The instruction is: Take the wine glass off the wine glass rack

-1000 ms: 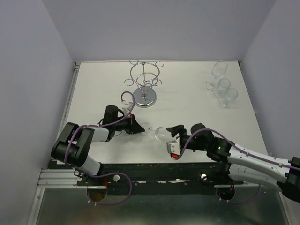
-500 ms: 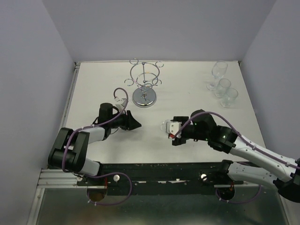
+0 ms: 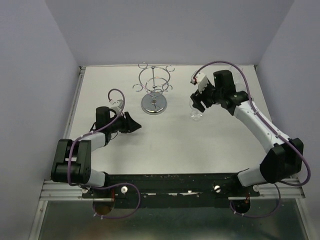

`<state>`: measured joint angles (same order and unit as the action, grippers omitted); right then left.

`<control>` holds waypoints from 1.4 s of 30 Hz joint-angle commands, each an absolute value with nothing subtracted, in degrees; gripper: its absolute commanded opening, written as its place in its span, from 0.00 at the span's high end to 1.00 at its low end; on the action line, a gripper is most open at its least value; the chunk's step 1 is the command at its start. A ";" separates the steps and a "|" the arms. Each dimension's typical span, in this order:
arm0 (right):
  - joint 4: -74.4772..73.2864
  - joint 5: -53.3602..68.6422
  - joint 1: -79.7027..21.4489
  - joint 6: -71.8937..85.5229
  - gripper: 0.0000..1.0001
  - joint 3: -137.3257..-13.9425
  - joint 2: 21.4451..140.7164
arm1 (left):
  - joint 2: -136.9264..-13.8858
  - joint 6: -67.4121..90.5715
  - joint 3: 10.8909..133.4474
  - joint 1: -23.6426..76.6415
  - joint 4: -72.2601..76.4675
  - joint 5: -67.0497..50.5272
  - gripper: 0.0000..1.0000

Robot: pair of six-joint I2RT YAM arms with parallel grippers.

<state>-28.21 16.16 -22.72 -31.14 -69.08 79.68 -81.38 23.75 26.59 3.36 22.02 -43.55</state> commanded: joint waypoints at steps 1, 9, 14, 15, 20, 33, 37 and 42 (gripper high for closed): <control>-28.91 21.26 -15.40 -25.41 0.57 -80.74 88.22 | -83.31 21.80 30.58 1.85 18.82 -42.01 0.46; -32.95 22.94 -6.95 -22.94 0.59 -102.02 104.66 | -88.33 16.27 38.14 0.79 8.54 -42.36 0.46; -36.29 23.29 -3.79 -20.49 0.59 -114.94 113.36 | -89.30 13.28 39.11 0.53 5.89 -42.45 0.47; -36.73 23.47 -3.26 -19.87 0.59 -116.79 115.03 | -89.30 12.75 39.11 0.53 5.63 -42.28 0.47; -38.23 23.29 -1.32 -17.67 0.59 -123.48 120.14 | -89.38 10.72 39.55 0.53 3.78 -41.31 0.47; -38.58 21.09 -0.44 -12.92 0.55 -124.80 124.27 | -90.26 10.63 40.52 0.53 3.34 -40.87 0.47; -38.58 21.00 -0.35 -11.95 0.52 -124.89 124.80 | -90.00 10.64 40.34 0.53 3.34 -40.78 0.47; -38.58 19.16 -0.35 -11.25 0.38 -125.07 124.98 | -89.04 10.46 39.73 0.53 3.51 -40.78 0.47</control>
